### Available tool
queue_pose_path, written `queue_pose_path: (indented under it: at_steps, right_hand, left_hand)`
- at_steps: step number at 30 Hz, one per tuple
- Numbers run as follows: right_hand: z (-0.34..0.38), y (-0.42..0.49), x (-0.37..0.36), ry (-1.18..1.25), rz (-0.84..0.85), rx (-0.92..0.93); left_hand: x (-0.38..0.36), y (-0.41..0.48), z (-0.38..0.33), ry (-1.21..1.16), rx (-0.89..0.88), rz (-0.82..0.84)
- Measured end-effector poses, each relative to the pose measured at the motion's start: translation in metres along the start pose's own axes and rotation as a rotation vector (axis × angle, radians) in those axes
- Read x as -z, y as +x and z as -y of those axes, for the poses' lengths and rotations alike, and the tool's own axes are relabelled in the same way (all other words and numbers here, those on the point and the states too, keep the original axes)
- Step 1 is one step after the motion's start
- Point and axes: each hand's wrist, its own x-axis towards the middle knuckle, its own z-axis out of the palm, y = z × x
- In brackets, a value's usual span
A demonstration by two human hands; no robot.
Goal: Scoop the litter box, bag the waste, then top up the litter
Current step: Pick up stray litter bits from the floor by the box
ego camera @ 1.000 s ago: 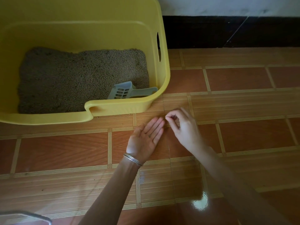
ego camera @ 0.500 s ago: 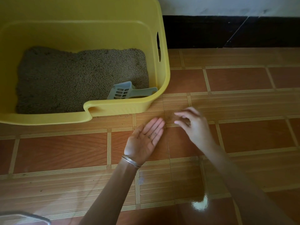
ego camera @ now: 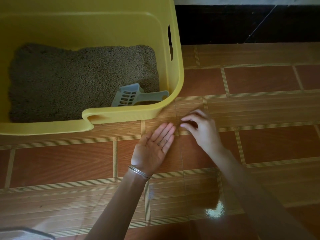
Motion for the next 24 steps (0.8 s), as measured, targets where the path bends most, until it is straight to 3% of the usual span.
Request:
queue_pose_path:
  at_steps: [5, 11, 16, 20, 24]
  right_hand:
    - [0.001, -0.001, -0.003, -0.003, -0.050, 0.058]
    - [0.005, -0.004, -0.009, -0.168, -0.063, 0.125]
    - [0.014, -0.012, -0.010, -0.230, -0.053, 0.098]
    - [0.024, -0.014, -0.001, -0.121, -0.077, 0.005]
    - [0.054, -0.024, 0.013, 0.074, -0.065, 0.077]
  left_hand:
    - [0.000, 0.000, 0.001, 0.001, -0.006, 0.005]
    - [0.000, -0.001, 0.003, 0.025, -0.014, -0.001]
    - [0.002, -0.007, 0.010, 0.021, -0.037, -0.052]
    - [0.000, -0.008, 0.011, -0.014, -0.047, -0.093]
    - [-0.009, -0.006, 0.017, -0.007, -0.010, -0.106]
